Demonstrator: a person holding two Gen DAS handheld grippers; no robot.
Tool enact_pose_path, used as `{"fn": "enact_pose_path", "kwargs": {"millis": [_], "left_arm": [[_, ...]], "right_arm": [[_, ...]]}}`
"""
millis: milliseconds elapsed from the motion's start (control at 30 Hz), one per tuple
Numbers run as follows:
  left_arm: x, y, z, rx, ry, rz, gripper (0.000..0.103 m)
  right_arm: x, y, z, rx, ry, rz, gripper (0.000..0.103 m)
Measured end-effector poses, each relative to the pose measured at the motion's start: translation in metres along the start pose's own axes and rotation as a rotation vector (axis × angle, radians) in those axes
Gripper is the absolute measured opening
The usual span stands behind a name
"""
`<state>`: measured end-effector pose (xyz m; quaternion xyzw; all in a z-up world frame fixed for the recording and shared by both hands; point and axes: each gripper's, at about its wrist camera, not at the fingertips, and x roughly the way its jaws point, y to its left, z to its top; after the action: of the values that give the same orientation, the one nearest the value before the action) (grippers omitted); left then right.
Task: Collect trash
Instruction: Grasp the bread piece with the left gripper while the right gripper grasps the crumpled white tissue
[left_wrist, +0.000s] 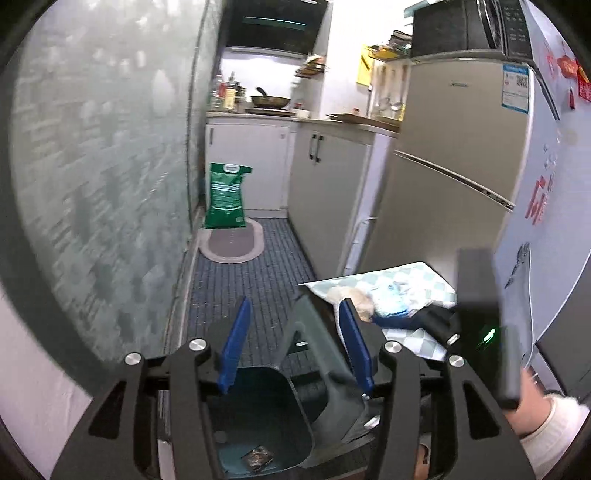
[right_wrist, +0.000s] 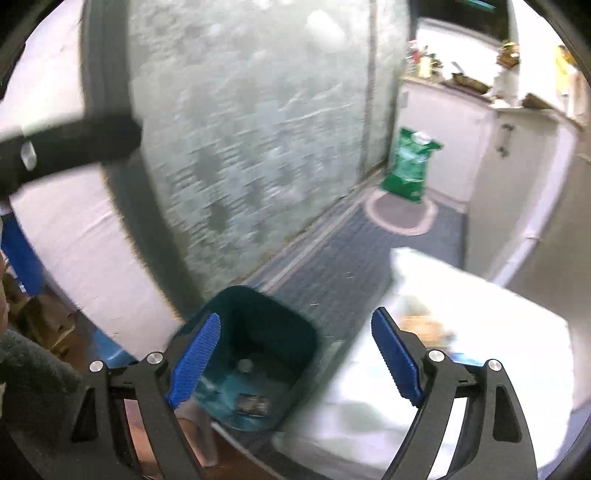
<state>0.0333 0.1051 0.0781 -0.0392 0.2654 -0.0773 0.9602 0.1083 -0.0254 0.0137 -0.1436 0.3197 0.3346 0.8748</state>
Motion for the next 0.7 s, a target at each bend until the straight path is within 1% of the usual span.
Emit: {"fn": "enact_pose_path", "kwargs": {"millis": [100,200,267,333,400,500,633,700], "left_arm": [[0.018,-0.014,0.01,0.037,0.014,-0.014,0.053],[0.047,-0.027,0.019,0.05,0.06,-0.051,0.053],[0.07,-0.036,0.021,0.065,0.093,-0.063,0.053],[0.088,-0.042,0.018,0.079,0.122,-0.059,0.053],[0.105,-0.049,0.014,0.1,0.144,-0.061,0.051],[0.128,-0.057,0.009,0.104,0.177,-0.094,0.05],[0.157,-0.07,0.003,0.124,0.23,-0.102,0.043],[0.168,-0.073,0.002,0.122,0.247,-0.1,0.043]], "right_arm": [[-0.016,-0.039,0.002,0.019,-0.015,-0.068,0.084],[-0.03,-0.083,0.0,0.075,-0.043,-0.119,0.084],[-0.035,-0.102,-0.007,0.121,-0.062,-0.121,0.084],[-0.034,-0.117,-0.019,0.17,-0.073,-0.093,0.083],[-0.03,-0.122,-0.028,0.19,-0.059,-0.068,0.08],[-0.029,-0.123,-0.039,0.214,-0.057,-0.034,0.078],[-0.03,-0.126,-0.05,0.204,-0.041,-0.04,0.076],[-0.03,-0.129,-0.054,0.206,-0.035,-0.043,0.076]]}}
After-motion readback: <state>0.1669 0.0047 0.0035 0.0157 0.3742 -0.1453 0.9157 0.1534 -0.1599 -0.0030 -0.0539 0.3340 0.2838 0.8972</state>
